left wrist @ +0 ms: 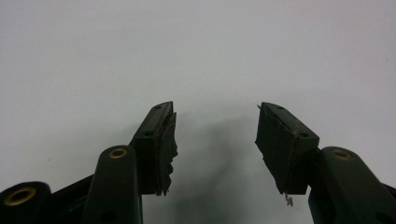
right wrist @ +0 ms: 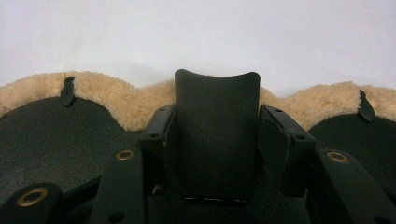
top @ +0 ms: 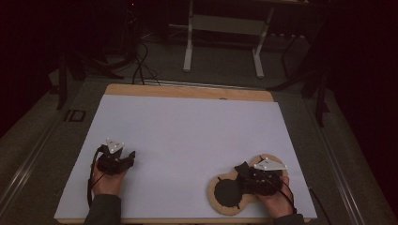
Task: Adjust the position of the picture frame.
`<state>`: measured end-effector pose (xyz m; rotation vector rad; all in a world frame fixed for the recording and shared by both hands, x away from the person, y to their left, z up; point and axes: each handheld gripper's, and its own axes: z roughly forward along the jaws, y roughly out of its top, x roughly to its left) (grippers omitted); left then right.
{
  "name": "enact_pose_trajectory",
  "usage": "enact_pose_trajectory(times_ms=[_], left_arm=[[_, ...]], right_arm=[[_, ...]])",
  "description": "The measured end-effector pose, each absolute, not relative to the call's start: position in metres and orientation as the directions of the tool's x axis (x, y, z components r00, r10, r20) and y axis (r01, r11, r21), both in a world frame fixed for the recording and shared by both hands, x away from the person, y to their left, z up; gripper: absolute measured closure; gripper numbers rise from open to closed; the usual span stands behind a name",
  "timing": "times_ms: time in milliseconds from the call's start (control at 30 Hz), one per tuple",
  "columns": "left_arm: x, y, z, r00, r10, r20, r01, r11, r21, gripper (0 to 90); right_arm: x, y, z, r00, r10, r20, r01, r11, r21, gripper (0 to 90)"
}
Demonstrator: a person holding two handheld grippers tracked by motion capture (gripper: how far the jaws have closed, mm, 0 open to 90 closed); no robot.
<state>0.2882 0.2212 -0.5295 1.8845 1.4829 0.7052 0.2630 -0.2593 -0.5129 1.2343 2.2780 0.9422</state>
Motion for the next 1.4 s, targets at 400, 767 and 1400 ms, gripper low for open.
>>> enact_pose_trajectory(times_ms=[400, 767, 1400], left_arm=[[0.289, 0.221, -0.53, 0.214, 0.976, 0.027, 0.642, -0.162, 0.75, 47.3], [0.289, 0.222, -0.53, 0.215, 0.976, 0.027, 0.642, -0.162, 0.749, 47.3], [0.29, 0.221, -0.531, 0.222, 0.975, 0.024, 0.65, -0.166, 0.742, 47.3]], right_arm=[[0.274, -0.253, -0.513, -0.519, 0.854, -0.032, 0.582, 0.381, 0.718, 49.0], [0.299, -0.244, -0.513, -0.504, 0.863, -0.038, 0.585, 0.374, 0.72, 49.0], [0.331, -0.257, -0.508, -0.515, 0.854, 0.078, 0.596, 0.291, 0.749, 54.0]])
